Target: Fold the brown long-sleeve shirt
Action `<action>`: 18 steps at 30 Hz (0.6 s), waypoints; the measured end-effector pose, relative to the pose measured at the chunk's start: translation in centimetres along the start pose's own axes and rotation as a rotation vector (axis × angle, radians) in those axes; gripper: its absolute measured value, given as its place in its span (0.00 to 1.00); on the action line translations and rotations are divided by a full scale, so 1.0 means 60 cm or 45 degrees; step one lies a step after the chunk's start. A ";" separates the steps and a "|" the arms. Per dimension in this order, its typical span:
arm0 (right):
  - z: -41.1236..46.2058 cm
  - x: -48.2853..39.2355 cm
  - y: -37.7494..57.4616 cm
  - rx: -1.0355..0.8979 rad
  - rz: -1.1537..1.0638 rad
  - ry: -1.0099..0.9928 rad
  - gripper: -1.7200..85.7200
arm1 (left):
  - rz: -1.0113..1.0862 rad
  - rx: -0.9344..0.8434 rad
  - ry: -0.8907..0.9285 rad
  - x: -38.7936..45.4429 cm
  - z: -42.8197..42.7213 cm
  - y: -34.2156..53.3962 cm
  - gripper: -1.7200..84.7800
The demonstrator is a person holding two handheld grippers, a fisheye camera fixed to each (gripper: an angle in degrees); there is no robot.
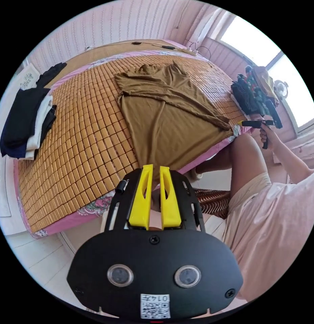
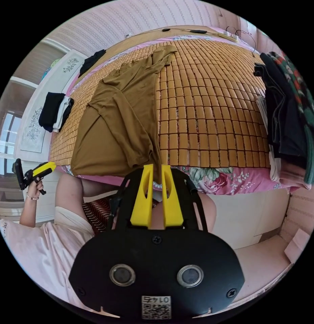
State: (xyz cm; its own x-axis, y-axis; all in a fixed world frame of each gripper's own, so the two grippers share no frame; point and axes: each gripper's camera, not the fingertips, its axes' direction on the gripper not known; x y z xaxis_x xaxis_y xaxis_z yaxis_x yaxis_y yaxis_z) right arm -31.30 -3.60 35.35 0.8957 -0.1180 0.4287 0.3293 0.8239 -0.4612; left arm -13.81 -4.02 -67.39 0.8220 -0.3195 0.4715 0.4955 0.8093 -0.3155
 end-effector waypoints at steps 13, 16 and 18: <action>0.061 0.008 -0.104 -0.222 -0.059 -0.018 0.02 | 0.776 -0.163 0.142 0.342 0.281 -0.272 0.12; 0.057 0.020 -0.115 -0.210 -0.041 -0.071 0.02 | 0.762 -0.229 0.141 0.317 0.322 -0.274 0.06; 0.054 0.028 -0.122 -0.210 -0.022 -0.107 0.02 | 0.671 -0.271 0.227 0.278 0.322 -0.275 0.03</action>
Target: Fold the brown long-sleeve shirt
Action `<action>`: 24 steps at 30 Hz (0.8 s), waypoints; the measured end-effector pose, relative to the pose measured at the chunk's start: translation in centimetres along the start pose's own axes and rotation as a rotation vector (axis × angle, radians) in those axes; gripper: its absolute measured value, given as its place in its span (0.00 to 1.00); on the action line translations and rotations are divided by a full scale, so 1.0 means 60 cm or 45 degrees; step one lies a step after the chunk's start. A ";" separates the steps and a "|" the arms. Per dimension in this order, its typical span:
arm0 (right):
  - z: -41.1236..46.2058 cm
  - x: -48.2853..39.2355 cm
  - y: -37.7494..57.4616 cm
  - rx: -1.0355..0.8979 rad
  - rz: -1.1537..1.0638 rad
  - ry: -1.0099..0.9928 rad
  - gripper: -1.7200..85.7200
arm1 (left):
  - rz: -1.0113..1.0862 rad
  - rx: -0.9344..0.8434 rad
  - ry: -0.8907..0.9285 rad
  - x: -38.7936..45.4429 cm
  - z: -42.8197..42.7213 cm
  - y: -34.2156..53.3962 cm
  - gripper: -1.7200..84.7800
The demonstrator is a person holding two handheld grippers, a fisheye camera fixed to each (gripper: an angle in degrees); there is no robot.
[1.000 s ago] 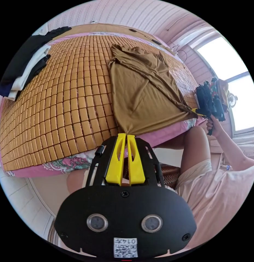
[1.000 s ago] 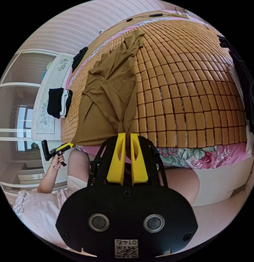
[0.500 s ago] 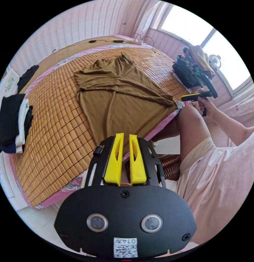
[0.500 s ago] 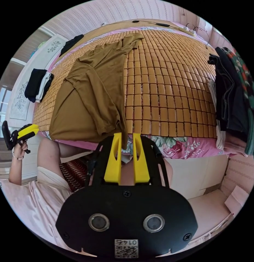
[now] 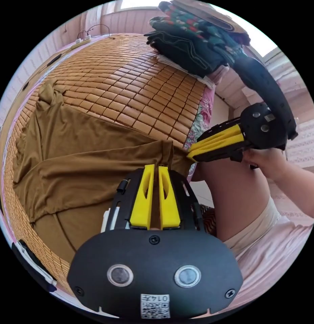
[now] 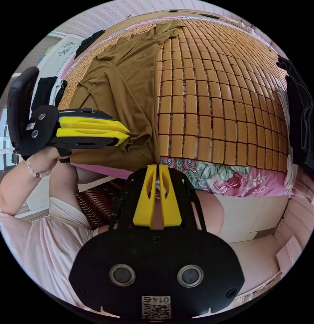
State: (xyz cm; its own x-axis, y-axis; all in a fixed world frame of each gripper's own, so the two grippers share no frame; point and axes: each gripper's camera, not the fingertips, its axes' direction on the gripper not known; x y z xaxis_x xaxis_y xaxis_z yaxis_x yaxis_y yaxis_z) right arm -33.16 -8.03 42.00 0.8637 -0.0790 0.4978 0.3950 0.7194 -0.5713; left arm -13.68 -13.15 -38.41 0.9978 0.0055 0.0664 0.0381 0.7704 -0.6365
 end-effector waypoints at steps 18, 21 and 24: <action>-0.079 -0.044 -0.028 0.083 -0.027 0.110 0.09 | -1.652 0.735 -0.650 -0.426 -0.425 1.096 0.09; -0.115 -0.078 -0.067 0.117 -0.146 0.208 0.10 | -1.733 0.788 -0.585 -0.448 -0.405 1.157 0.09; -0.152 -0.126 -0.145 0.183 -0.295 0.262 0.09 | -1.586 0.786 -0.615 -0.461 -0.392 1.112 0.08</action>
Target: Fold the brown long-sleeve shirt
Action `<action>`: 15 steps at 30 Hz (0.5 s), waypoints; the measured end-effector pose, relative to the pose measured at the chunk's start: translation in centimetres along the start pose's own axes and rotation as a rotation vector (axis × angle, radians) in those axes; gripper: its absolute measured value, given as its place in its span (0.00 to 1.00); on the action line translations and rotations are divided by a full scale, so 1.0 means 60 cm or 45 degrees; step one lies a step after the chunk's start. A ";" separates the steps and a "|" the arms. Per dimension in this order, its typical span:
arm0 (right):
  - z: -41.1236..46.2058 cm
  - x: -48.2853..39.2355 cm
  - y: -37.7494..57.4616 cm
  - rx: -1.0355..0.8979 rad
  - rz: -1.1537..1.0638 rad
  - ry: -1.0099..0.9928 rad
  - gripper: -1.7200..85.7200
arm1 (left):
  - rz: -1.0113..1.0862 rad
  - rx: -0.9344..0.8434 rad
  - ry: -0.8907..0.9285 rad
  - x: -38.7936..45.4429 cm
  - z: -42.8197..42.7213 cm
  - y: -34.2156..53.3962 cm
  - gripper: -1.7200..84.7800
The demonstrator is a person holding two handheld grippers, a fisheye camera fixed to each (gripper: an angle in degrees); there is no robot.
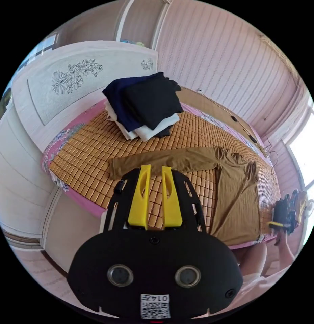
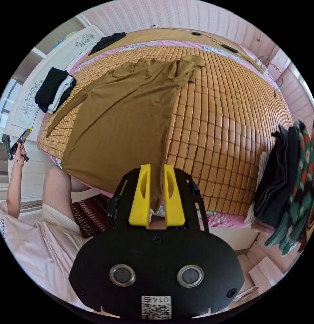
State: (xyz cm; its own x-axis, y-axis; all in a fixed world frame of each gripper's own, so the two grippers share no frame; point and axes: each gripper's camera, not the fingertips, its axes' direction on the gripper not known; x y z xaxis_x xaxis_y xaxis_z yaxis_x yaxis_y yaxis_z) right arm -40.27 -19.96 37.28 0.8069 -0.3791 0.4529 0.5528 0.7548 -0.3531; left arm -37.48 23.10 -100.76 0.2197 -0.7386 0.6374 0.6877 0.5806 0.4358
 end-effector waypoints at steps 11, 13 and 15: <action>0.086 -0.062 -0.425 0.194 -0.188 0.121 0.04 | 0.595 -0.275 0.278 0.355 0.460 -0.170 0.08; 0.127 -0.053 -0.453 0.152 -0.122 0.125 0.02 | 0.652 -0.394 0.197 0.371 0.556 -0.174 0.06; 0.120 -0.051 -0.457 0.259 -0.081 0.096 0.01 | 0.687 -0.335 0.192 0.360 0.569 -0.171 0.03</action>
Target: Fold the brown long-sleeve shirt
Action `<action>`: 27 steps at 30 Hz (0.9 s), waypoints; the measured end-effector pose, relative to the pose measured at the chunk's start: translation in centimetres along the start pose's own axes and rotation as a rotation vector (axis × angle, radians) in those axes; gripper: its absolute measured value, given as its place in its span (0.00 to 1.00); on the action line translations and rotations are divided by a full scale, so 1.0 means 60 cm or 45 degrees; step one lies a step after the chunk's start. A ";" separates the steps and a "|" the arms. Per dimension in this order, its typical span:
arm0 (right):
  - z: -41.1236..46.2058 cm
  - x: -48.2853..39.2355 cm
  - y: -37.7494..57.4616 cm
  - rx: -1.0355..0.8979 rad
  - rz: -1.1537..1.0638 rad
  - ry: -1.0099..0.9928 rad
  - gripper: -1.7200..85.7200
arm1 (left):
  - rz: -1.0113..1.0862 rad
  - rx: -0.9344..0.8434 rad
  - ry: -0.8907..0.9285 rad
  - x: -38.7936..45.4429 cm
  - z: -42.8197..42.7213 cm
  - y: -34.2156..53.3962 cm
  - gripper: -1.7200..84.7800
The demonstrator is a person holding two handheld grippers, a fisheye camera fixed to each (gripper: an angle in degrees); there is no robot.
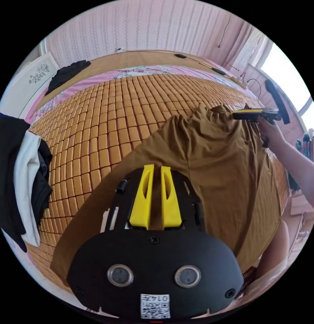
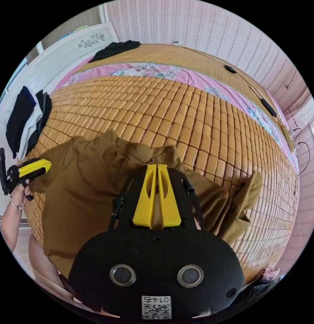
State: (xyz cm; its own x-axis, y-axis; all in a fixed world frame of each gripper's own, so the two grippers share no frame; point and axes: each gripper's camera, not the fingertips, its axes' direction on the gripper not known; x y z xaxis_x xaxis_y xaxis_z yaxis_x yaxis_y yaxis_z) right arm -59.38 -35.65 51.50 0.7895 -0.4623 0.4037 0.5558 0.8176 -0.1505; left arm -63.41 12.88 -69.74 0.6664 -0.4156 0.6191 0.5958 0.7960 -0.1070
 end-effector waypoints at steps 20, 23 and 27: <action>-0.171 0.221 0.232 -0.115 0.474 -0.125 0.11 | -0.074 0.015 -0.015 0.005 0.091 -0.020 0.01; -0.163 0.201 0.226 -0.075 0.462 -0.068 0.09 | 0.118 0.010 0.107 0.112 0.142 -0.071 0.01; -0.169 0.175 0.227 -0.079 0.401 -0.047 0.03 | 0.239 -0.024 0.264 0.228 0.234 -0.122 0.02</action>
State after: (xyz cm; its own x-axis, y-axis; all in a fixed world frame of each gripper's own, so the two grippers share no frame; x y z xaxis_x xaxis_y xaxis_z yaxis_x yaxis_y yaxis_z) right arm -40.90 -32.84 44.54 0.9157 -0.1765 0.3610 0.3016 0.8955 -0.3274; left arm -64.94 7.57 -49.57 0.8422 -0.3442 0.4150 0.4600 0.8602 -0.2202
